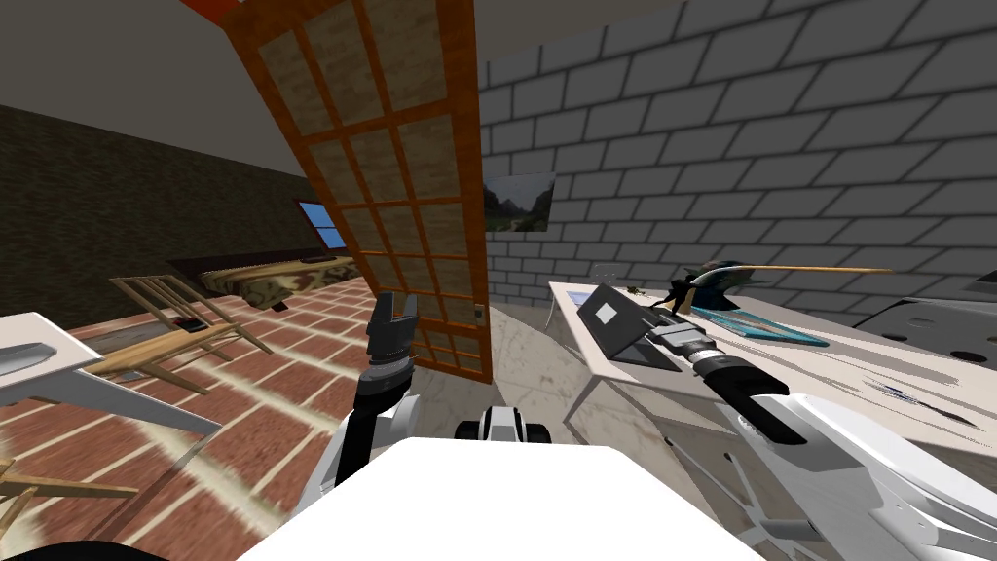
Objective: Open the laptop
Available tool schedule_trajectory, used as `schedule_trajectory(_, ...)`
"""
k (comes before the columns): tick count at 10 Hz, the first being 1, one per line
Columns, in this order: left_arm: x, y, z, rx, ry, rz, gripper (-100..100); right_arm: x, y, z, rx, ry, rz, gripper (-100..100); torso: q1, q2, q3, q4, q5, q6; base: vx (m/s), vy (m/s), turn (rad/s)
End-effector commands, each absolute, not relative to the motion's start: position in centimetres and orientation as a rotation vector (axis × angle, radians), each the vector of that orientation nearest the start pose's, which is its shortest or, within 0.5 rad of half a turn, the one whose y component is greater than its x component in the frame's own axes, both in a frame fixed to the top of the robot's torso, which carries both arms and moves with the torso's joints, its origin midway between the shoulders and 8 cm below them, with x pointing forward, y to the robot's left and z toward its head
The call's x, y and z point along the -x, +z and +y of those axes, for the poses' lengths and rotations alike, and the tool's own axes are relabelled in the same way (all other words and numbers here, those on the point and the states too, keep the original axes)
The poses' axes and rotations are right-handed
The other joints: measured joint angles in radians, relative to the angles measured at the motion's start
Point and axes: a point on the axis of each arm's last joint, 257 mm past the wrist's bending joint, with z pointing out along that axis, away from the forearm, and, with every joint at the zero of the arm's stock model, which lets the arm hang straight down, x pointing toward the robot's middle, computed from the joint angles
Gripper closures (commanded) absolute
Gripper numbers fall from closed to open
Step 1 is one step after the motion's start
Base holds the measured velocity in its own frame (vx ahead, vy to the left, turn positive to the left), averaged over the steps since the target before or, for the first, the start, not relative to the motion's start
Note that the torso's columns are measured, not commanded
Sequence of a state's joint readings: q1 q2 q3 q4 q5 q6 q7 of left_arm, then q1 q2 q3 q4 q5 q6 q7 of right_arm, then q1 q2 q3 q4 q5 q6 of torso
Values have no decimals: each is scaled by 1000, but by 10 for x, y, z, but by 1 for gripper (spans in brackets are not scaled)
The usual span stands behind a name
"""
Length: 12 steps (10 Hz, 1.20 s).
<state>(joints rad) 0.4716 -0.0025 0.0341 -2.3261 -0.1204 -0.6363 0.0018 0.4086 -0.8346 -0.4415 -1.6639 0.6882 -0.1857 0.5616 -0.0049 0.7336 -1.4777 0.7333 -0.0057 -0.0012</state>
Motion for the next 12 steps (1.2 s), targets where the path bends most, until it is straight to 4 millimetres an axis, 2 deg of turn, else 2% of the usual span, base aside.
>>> schedule_trajectory(1,-311,75,261,410,-1249,541,0,-417,-118,-589,237,-516,1579,100,-2,0,0,0,0,0,-56,-120,48)
schedule_trajectory(7,-311,75,261,411,-1249,541,0,-421,-153,-591,25,-337,1599,100,0,-3,-1,-3,-4,-2,-40,-91,27)
schedule_trajectory(8,-311,75,261,411,-1249,541,0,-424,-138,-594,48,-369,1580,100,1,-3,-1,-3,-4,-3,-28,-42,-1)
schedule_trajectory(9,-311,75,261,411,-1249,541,0,-426,-155,-590,-27,-302,1581,100,5,-3,-2,-1,1,-1,-25,-84,-15)
schedule_trajectory(12,-311,75,261,411,-1249,541,0,-430,-182,-581,-128,-204,1579,100,1,-2,-1,-2,-3,-2,-39,-116,17)
